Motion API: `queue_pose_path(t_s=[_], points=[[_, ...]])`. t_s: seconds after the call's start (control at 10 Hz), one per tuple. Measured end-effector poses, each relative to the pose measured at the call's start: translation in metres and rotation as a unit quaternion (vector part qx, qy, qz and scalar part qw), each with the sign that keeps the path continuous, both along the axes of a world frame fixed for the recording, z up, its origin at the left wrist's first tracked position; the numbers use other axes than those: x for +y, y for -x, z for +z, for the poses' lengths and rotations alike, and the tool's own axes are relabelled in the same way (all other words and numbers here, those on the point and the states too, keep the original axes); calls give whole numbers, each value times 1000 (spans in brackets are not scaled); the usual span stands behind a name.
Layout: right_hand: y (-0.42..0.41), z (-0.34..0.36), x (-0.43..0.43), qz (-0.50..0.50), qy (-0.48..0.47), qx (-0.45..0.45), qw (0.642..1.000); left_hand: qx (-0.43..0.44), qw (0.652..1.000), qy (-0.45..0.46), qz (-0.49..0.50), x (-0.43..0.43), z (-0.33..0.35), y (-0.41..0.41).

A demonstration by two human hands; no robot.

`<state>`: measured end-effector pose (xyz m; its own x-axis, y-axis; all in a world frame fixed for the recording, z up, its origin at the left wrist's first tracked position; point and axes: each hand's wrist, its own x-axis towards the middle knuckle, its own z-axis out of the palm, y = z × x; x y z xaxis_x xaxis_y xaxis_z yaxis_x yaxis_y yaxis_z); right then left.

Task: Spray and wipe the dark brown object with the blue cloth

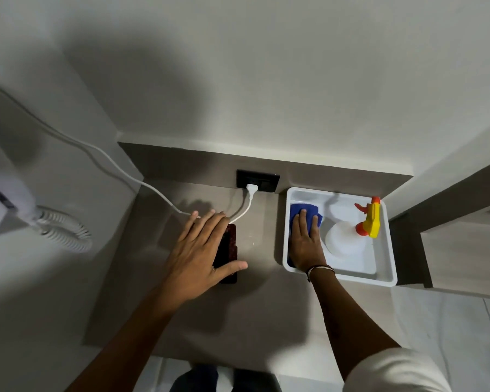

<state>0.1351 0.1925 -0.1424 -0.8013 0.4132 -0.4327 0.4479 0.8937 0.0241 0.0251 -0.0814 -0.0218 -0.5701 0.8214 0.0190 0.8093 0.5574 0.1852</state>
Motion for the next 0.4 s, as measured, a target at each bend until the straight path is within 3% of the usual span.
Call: queue_pose_path(t_s=[0.1,0.3,0.4], points=[[-4,6,3,3,7,16,1000,19,1000,8,-6,0,-3,2],[-5,58,-32,-58,92,218,970,1,1000,7,-5,-1,9,0],[9,95,-57,-8,76,287,955,6,999,-29,38,7,22,12]])
